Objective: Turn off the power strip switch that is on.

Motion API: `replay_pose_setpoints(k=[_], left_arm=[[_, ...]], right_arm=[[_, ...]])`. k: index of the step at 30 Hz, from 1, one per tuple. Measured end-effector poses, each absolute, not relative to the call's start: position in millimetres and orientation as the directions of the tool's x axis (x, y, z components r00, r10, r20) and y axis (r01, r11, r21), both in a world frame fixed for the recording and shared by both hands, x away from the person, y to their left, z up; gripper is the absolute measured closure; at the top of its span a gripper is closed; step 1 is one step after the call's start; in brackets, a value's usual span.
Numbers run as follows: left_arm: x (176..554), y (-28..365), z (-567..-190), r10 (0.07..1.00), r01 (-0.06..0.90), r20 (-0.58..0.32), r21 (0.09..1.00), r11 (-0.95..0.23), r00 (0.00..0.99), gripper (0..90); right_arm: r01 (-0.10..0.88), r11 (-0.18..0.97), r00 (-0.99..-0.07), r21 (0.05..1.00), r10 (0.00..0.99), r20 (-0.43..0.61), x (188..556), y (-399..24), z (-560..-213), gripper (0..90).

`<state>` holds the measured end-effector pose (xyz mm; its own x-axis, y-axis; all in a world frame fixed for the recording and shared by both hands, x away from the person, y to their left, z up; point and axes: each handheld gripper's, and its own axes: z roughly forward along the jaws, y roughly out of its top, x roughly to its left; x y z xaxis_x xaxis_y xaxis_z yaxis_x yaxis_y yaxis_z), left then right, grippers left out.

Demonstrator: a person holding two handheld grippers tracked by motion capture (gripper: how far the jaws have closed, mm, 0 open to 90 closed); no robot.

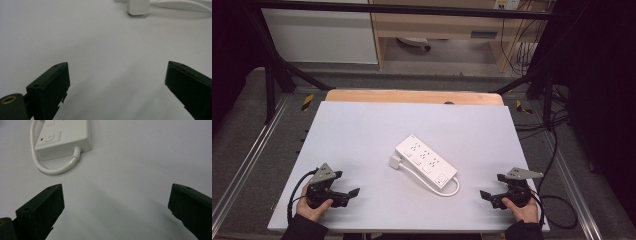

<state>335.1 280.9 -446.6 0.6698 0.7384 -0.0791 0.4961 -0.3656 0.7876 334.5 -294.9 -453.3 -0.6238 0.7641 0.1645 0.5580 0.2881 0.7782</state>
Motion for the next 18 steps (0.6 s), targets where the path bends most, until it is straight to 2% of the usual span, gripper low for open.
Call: replay_pose_setpoints(k=[18], left_arm=[[334.6, 281.5, -447.3, 0.736, 0.499, -0.084, 0.786, -0.366, 0.672, 6.7]], right_arm=[[0.561, 0.296, -0.626, 0.773, 0.763, 0.162, 334.1, -289.8, -452.2, 1.5]])
